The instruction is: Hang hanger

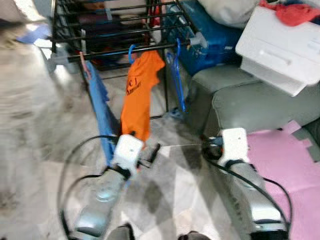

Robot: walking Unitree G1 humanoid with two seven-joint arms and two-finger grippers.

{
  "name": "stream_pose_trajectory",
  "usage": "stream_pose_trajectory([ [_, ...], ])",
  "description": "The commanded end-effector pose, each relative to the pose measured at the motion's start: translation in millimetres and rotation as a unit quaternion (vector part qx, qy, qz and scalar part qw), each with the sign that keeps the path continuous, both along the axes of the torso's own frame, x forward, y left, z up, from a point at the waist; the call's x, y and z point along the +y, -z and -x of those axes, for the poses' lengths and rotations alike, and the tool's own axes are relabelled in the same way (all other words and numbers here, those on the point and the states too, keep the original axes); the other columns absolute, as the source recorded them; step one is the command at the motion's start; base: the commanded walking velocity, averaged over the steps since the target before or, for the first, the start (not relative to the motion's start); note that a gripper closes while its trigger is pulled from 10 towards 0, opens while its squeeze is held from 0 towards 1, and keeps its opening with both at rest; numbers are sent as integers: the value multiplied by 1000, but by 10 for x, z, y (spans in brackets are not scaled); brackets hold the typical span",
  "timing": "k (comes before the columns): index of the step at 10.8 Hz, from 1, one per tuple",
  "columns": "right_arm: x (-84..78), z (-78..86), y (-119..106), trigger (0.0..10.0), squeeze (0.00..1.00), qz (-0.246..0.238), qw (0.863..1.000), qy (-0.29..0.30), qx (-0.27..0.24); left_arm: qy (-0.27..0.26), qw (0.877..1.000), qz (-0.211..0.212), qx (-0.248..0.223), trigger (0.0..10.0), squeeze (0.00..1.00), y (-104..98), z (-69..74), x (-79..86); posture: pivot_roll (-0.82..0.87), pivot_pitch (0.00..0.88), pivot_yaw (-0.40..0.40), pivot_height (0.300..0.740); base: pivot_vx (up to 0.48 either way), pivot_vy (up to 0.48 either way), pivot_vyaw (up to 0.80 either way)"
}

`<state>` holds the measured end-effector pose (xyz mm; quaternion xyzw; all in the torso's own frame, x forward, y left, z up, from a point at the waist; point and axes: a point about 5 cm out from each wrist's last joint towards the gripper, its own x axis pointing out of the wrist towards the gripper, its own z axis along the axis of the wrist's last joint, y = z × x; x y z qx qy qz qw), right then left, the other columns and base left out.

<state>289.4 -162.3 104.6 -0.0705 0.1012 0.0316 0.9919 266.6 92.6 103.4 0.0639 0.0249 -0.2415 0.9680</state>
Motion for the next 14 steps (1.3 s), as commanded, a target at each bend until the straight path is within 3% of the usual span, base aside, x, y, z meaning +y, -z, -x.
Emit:
stream_pose_trajectory([
  [1,8,-2,9,10000,0,-7,1000,3,5,-8,1000,-11,1,10000,0,4,-13,42,-60,168,-32,740,-480,0,0],
  [8,68,-50,-4,10000,0,-17,1000,-5,6,-27,1000,-3,-11,10000,0,-39,-61,83,-57,177,-31,740,-446,0,0],
  [14,84,-79,-26,10000,0,-25,1000,-6,-2,-55,998,21,-17,10000,0,-81,-165,144,-57,154,-28,740,0,43,0],
])
